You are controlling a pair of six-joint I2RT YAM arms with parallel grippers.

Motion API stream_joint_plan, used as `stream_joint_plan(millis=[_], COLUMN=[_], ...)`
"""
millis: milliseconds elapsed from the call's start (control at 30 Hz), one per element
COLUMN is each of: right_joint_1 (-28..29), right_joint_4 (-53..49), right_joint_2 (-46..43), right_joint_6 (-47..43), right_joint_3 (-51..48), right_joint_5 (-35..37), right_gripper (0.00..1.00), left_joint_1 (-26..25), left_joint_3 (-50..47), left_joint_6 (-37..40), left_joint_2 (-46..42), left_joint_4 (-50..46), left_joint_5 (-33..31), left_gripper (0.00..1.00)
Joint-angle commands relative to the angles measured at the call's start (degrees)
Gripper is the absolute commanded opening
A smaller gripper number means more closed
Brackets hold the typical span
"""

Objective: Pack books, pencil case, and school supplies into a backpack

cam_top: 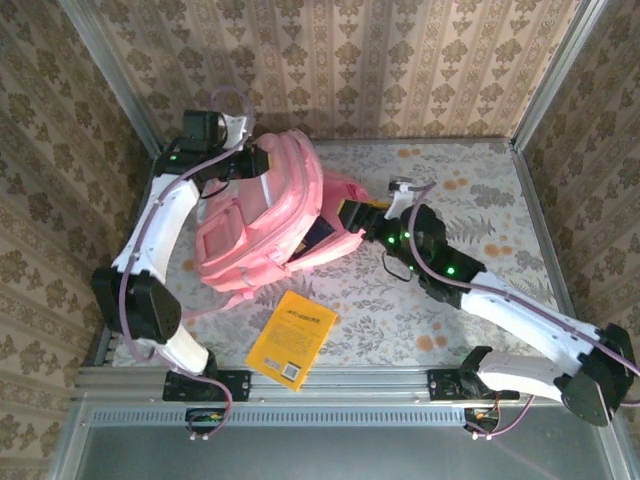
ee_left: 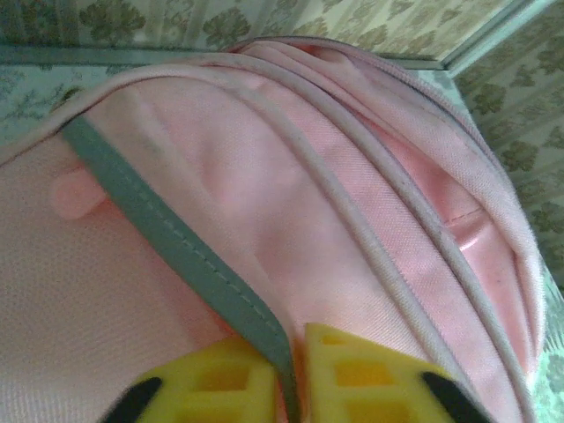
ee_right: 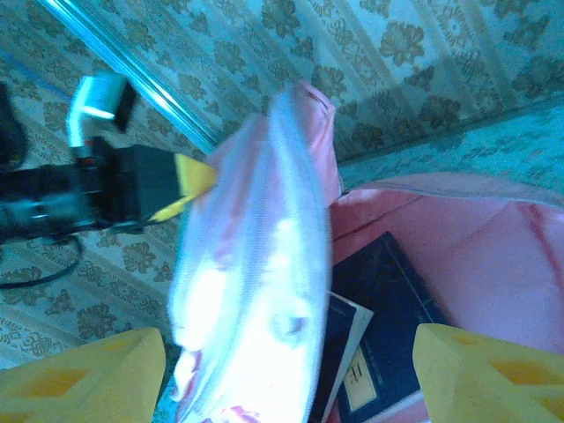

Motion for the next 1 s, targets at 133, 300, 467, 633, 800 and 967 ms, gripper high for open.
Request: stream_joint_plan(millis=[133,300,467,633,800,967], right_joint_1=[0.85,5.7,13.09,18.1,18.16,16.97], right_joint_4=[-11.5,-16.45,-24.14,-35.15,-46.68,-52.15], right_joint_2=[-1.69,8.28,25.5,41.98,53.45,57.27], right_joint_6=[-10.82,-15.78,-20.42,-23.6,-25.32,-25.67], right_joint_3=[-3.19,-1.13,8.9,23.51,33.85,34.18], right_joint_5=[-12.26,-23.86,-23.99,-21.67,-16.85,-10.17], right_gripper=[0.64,0.44,0.2,0.0,0.0,0.0], left_joint_1=[-2.9,0.37,2.12,2.42,2.42,2.43], left_joint_3=[0.15,-5.54,-11.95,-17.2,-18.82,-20.29], left_joint_6=[0.62,-1.24,-2.32,-3.62,-5.04,-6.93], left_joint_2=[-3.04,-10.09,-17.5,-23.18,-24.31,-25.33], left_joint_4=[0.34,-1.24,-1.0,0.81,0.08,0.05], left_joint_5=[-9.92,-13.1,-19.67,-20.48,-18.93,-18.17], left_gripper=[0.52,0.61,0.63,0.64,0.64,0.64])
